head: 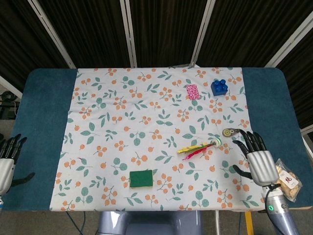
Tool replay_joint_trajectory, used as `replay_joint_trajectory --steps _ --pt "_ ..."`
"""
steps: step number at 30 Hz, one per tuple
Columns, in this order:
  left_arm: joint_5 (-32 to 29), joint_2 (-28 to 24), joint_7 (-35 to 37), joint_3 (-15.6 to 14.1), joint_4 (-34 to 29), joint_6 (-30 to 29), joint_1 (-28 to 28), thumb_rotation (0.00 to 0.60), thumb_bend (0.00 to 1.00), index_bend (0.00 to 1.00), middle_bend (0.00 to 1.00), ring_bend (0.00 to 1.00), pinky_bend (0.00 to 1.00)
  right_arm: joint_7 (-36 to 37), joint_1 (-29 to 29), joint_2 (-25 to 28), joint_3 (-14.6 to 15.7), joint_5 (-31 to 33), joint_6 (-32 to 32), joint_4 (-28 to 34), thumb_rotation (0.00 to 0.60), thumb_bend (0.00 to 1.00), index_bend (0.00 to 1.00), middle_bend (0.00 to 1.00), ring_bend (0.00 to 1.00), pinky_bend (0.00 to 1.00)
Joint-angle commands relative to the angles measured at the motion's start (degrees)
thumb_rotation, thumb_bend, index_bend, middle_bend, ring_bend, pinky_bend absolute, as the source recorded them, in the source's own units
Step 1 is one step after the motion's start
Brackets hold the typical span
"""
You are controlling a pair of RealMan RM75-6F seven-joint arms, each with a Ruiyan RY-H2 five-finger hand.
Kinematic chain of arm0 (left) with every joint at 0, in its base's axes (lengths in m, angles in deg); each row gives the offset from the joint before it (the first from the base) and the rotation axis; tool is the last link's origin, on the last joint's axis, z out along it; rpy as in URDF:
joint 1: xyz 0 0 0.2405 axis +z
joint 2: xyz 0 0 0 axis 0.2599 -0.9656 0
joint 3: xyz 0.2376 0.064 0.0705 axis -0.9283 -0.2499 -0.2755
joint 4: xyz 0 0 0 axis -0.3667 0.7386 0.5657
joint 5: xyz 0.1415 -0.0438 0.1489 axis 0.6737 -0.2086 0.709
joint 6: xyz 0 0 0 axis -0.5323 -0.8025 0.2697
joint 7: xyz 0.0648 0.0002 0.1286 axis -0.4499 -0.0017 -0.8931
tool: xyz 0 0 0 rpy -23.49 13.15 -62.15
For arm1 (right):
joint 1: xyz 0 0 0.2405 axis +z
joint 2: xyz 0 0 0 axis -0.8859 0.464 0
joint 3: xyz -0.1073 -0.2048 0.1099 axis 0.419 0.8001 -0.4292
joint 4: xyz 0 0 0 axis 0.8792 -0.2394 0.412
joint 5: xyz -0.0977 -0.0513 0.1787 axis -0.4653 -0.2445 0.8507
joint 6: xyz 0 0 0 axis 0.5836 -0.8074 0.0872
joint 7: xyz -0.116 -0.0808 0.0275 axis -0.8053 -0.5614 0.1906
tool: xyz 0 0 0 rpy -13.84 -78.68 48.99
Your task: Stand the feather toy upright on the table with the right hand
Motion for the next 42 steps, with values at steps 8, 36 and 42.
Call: replay_joint_trajectory --steps 8,36,42 --pt "-0.24 -0.16 0.64 0.04 0.02 0.14 0.02 0.6 0.12 0.0 0.0 0.0 0.0 -12.05 7.94 -10.89 -4.18 10.44 9.44 1.51 0.6 0.17 0.37 0.12 0.0 0.0" --pt "-0.85 -0.44 1.61 -0.08 -0.3 0.91 -0.04 0.6 0.12 0.0 0.0 0.0 0.0 -15.89 12.32 -26.98 -4.13 18.38 10.72 -13.53 0.6 0.22 0.42 0.16 0.0 0.0" --pt "-1.09 -0.39 1.6 0.01 -0.33 0.98 -0.05 0.6 0.12 0.0 0.0 0.0 0.0 -14.79 12.43 -28.73 -3.82 18.54 10.53 -15.95 0.6 0.22 0.42 0.16 0.0 0.0"
